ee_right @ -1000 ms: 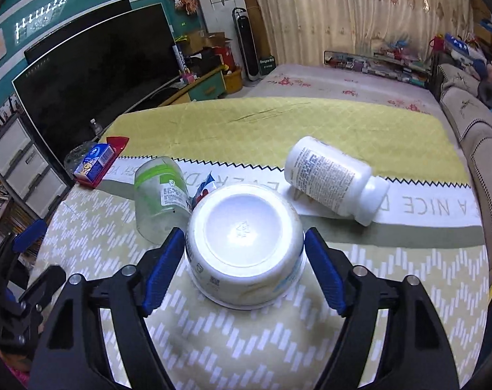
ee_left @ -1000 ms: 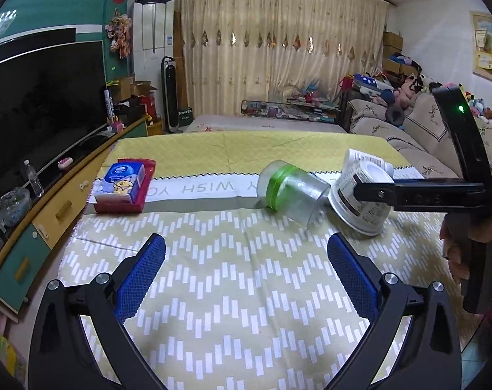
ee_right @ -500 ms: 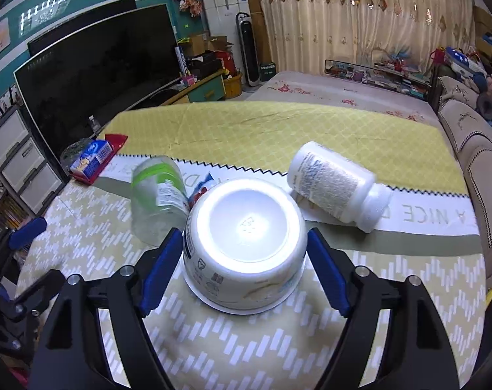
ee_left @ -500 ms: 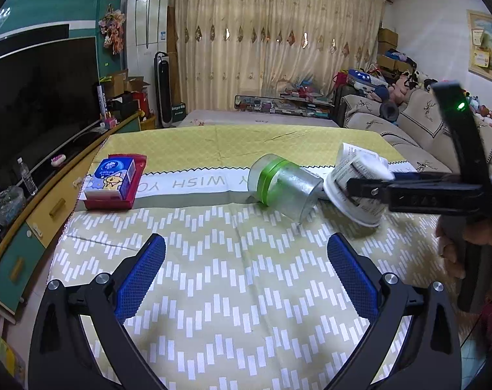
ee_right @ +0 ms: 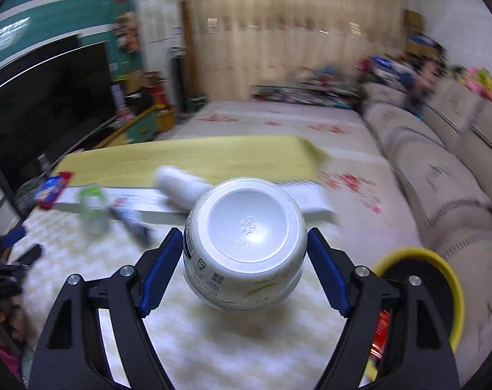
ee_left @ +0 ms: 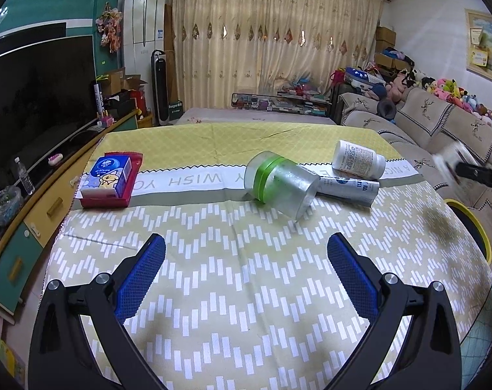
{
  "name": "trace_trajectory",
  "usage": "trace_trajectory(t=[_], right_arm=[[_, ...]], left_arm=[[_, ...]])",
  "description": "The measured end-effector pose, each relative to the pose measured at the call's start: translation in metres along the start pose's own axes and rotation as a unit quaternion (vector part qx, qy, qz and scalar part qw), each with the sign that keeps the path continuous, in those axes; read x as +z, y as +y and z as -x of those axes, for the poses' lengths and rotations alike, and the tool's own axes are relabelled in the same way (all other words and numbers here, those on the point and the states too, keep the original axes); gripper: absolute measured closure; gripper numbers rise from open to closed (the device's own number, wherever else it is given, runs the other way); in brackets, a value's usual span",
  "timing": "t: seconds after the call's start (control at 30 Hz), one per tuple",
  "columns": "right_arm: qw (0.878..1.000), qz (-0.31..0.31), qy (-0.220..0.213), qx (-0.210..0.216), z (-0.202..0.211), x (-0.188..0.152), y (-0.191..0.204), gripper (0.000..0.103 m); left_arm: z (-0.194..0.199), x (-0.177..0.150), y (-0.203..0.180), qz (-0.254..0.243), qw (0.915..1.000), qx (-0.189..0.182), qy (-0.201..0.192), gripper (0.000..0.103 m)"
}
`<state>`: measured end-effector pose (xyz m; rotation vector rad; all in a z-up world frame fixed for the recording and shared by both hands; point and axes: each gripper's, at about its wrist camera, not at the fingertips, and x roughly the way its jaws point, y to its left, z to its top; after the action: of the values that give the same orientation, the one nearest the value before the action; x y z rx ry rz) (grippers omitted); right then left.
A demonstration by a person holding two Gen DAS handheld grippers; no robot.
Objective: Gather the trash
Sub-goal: 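Carry the white cup over the yellow bin and open the right gripper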
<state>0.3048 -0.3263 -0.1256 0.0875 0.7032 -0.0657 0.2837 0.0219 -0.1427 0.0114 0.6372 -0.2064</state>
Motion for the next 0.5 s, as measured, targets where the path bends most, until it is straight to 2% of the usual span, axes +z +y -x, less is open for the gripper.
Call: trace_trajectory(t=[0.13,0.33,0.5], right_arm=[[0.996,-0.063,0.018,-0.056,-0.001,-0.018,-0.063,0.029],[0.980,-0.136,0.051,-0.133,-0.013,-0.044,-0.135,0.028],[0.975,-0.174,0.046,-0.134,-0.011,-0.057,-0.150,0.027]], left_arm=[[-0.001,0.000,-0.001,-0.001,1.0000,-0.002,0.004,0.005],[-0.004,0.000,-0.001,0.003,0.9999,-0.008,0.011,0.005],[-0.008,0.001,0.001,0.004,0.9998,-0.012,0.018,0.005]])
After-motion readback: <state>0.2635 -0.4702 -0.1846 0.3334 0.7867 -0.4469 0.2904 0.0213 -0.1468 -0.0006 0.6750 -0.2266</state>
